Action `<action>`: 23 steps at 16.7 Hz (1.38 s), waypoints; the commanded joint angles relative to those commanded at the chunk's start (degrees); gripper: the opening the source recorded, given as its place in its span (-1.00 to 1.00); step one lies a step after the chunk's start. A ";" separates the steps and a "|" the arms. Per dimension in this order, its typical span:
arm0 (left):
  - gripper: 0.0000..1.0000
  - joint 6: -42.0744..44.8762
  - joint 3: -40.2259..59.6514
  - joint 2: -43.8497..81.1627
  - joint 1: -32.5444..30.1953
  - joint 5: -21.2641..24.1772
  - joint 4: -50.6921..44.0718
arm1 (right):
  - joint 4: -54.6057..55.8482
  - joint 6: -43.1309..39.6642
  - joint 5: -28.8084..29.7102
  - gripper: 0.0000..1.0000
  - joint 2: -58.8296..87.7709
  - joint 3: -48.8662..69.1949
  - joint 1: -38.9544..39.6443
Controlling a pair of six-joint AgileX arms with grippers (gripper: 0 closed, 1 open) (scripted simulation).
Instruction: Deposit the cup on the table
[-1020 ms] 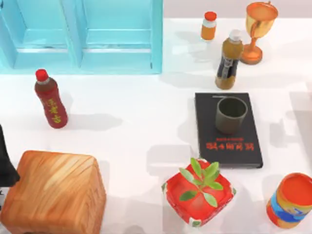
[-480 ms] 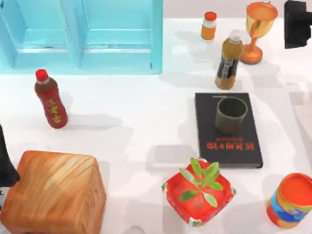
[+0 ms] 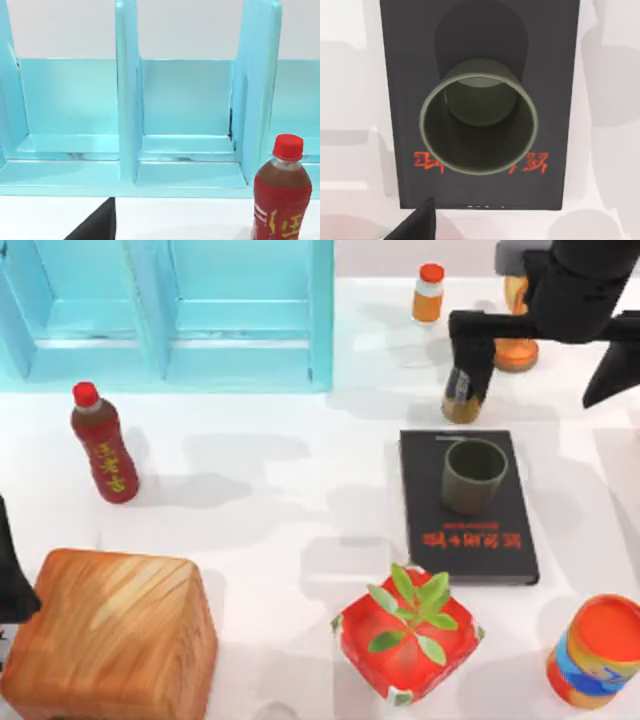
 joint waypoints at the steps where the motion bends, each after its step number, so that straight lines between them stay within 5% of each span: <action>1: 1.00 0.00 0.00 0.00 0.00 0.00 0.00 | -1.06 0.26 0.05 1.00 1.49 1.19 0.42; 9: 1.00 0.00 0.00 0.00 0.00 0.00 0.00 | -0.91 0.36 0.08 1.00 2.67 1.10 0.56; 17: 1.00 0.00 0.00 0.00 0.00 0.00 0.00 | 18.23 0.69 0.10 1.00 3.62 -16.95 0.97; 23: 1.00 0.00 0.00 0.00 0.00 0.00 0.00 | 20.19 0.76 0.10 1.00 3.83 -18.86 1.04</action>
